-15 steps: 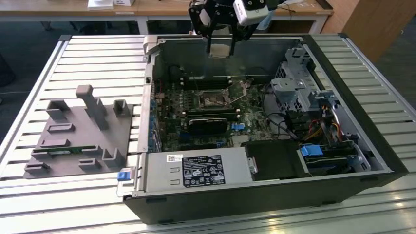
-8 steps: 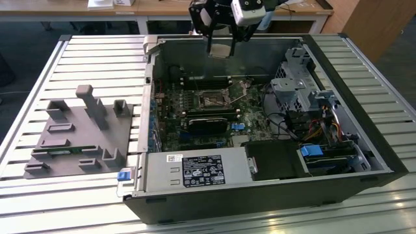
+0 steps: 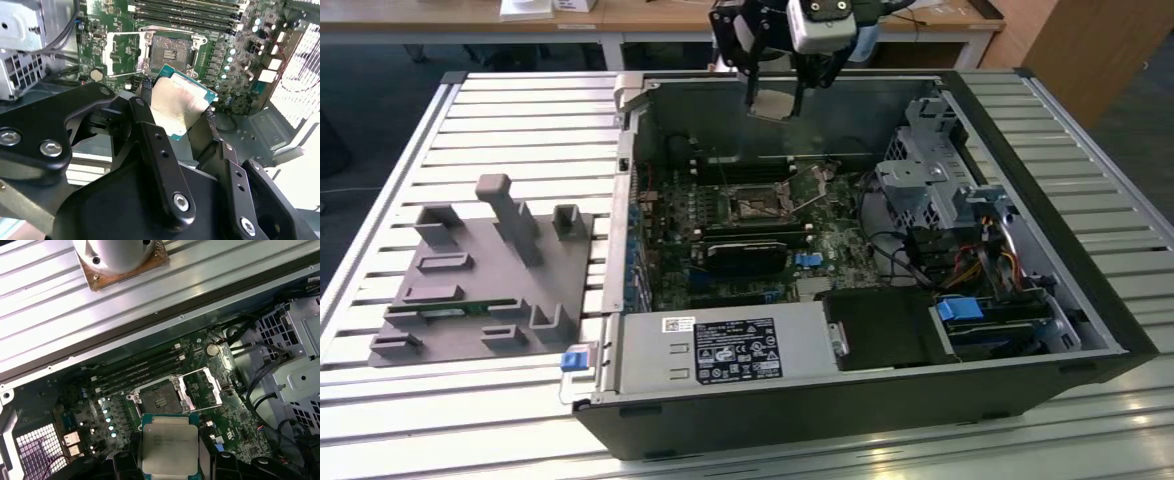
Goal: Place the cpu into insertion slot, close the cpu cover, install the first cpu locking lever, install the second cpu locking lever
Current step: 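Place the cpu into insertion slot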
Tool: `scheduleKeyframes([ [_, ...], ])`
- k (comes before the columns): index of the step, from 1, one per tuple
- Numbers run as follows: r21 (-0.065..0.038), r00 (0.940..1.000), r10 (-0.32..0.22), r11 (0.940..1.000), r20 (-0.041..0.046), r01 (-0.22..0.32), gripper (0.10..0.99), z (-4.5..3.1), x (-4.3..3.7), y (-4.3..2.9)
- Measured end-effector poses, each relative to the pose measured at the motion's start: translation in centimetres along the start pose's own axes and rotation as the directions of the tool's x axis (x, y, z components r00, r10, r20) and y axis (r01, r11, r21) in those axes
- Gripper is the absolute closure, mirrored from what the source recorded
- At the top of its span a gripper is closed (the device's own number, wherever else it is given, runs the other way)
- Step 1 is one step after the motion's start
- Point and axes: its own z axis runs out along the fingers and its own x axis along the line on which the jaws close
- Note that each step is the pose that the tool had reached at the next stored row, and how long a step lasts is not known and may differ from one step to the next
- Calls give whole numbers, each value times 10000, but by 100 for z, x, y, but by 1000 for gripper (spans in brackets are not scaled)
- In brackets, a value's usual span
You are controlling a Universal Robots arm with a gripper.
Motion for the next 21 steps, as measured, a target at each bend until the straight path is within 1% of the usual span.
scheduleKeyframes([
  [3, -6, 9991, 431, 9991, 38, -431, 549, 0, 0, 0],
  [5, -11, 9974, 722, 9974, 63, -722, 549, 0, 0, 0],
  [10, -27, 9897, 1428, 9898, 124, -1427, 549, 1, 0, 0],
  [15, -44, 9782, 2070, 9783, 180, -2069, 549, 3, 0, 0],
  [21, -62, 9609, 2759, 9612, 243, -2759, 549, 7, 0, -1],
])
